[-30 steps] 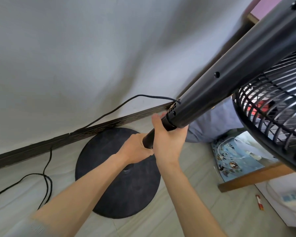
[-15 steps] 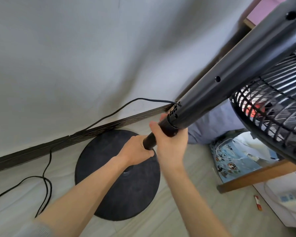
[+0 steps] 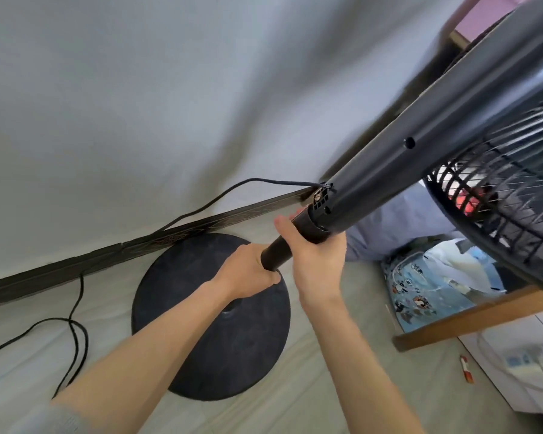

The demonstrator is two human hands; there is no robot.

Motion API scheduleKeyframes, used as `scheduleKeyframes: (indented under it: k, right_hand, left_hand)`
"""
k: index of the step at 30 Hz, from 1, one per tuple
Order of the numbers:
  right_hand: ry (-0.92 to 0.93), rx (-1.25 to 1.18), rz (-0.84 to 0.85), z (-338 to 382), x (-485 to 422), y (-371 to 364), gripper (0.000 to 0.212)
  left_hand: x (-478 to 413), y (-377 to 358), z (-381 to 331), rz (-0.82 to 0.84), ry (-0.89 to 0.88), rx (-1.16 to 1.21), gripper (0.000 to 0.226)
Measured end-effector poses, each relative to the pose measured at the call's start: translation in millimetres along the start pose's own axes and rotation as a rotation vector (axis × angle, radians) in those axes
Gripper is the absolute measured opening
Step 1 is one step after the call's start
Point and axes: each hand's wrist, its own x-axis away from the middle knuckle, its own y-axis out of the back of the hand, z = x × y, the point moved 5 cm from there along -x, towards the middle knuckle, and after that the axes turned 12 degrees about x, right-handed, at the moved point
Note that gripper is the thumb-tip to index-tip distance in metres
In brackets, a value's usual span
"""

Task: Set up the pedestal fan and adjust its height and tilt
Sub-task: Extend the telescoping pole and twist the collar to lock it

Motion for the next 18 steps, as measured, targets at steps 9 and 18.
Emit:
scheduleKeyframes:
  k: [9, 18]
  right_hand:
    - [0.071, -0.058, 0.582, 18.5, -15.5, -2.1, 0.044]
    - [0.055, -0.054, -0.076, -2.6, 0.7, -6.1, 0.022]
  left_hand:
    - [0.2, 5.7, 4.3, -0.042, 0.044, 0.001, 0.014]
    - [-0.6, -1.9, 3.0, -0.007, -0.009, -0.037, 0.021]
